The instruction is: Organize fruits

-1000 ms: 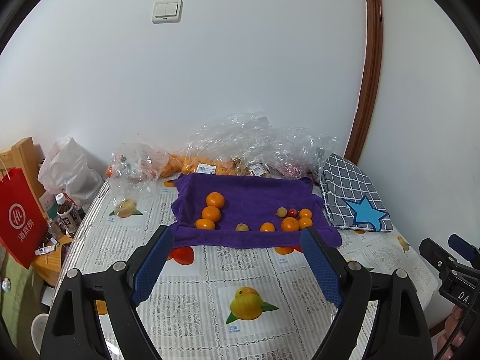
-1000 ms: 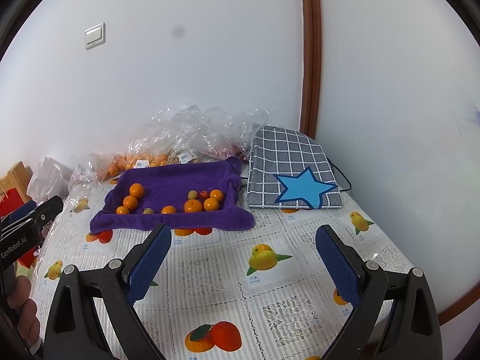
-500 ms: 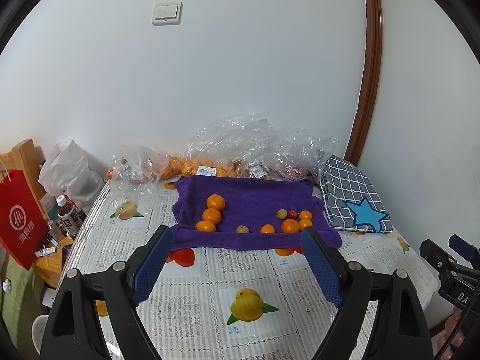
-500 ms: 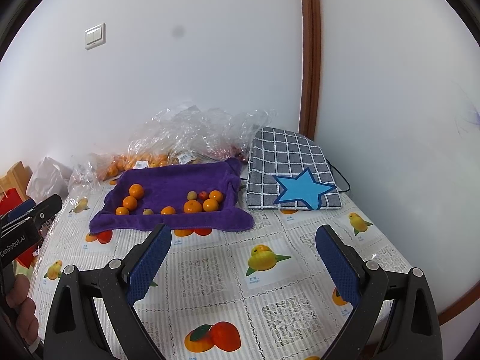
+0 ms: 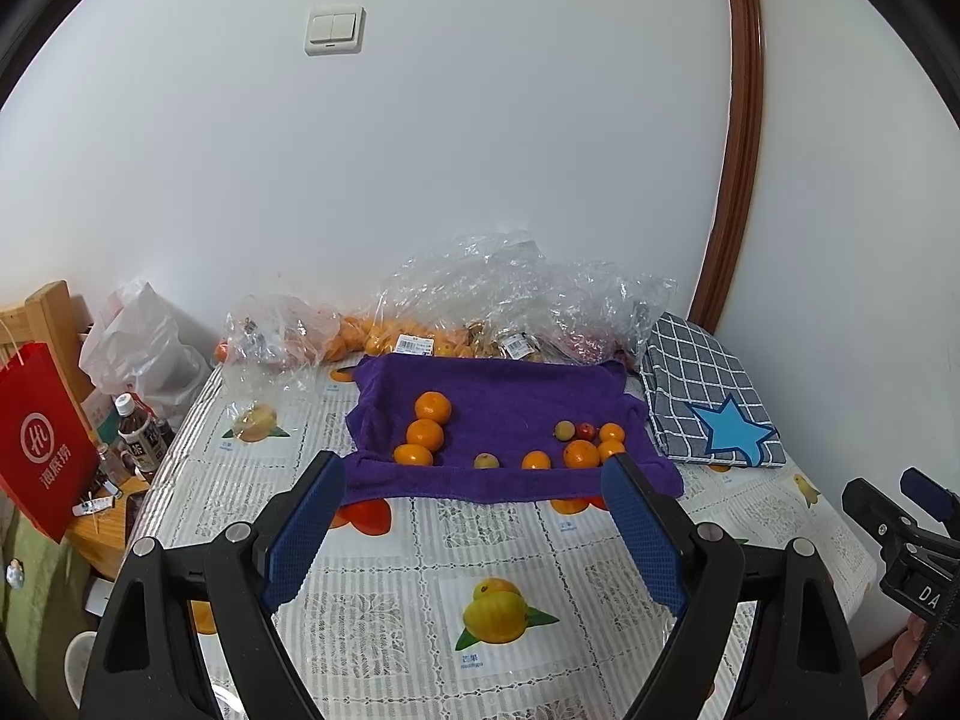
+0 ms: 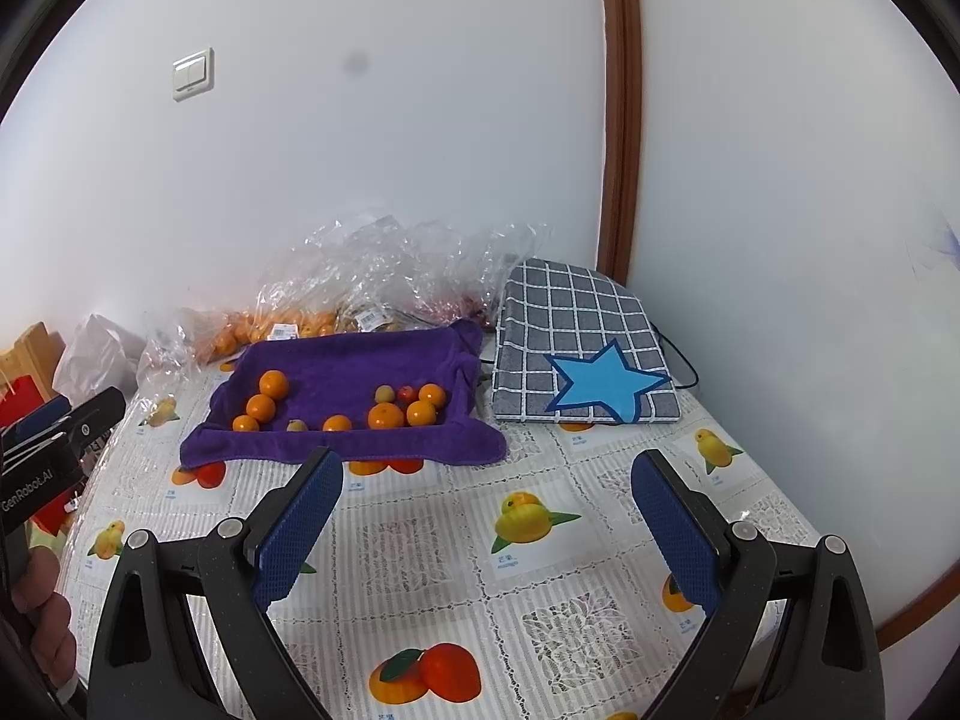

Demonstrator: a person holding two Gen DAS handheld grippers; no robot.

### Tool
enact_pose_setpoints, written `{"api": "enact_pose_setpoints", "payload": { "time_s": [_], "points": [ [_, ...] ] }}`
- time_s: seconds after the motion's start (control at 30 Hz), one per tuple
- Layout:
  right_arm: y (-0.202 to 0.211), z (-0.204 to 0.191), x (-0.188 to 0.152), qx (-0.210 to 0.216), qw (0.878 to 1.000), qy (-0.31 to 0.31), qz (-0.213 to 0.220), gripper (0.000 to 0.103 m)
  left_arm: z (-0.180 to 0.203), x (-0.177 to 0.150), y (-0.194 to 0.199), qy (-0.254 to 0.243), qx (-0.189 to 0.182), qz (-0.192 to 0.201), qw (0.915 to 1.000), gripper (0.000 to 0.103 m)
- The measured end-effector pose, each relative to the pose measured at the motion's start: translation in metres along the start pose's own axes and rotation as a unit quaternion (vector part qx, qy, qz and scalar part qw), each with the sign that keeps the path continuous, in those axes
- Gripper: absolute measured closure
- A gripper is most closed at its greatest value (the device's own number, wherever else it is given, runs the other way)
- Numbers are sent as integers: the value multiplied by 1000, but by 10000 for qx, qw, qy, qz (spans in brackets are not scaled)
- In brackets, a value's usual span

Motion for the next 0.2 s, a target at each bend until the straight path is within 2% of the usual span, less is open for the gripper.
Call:
{"api": "enact_pose_setpoints", "payload": {
  "time_s": [0.2],
  "points": [
    [1, 0, 0, -2, 10000, 8, 7, 7, 0, 1, 0, -36, -6, 9, 10000, 16]
  ]
}}
Point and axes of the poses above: each gripper's, at about its wrist camera, not at the fingertips, and y roughly against the way its jaws point, z to its right, x to its top, the point moved 1 cm from there along -y, roughly the way its jaws point, and after that the axes turned 3 degrees about -z, right-handed, at the moved point
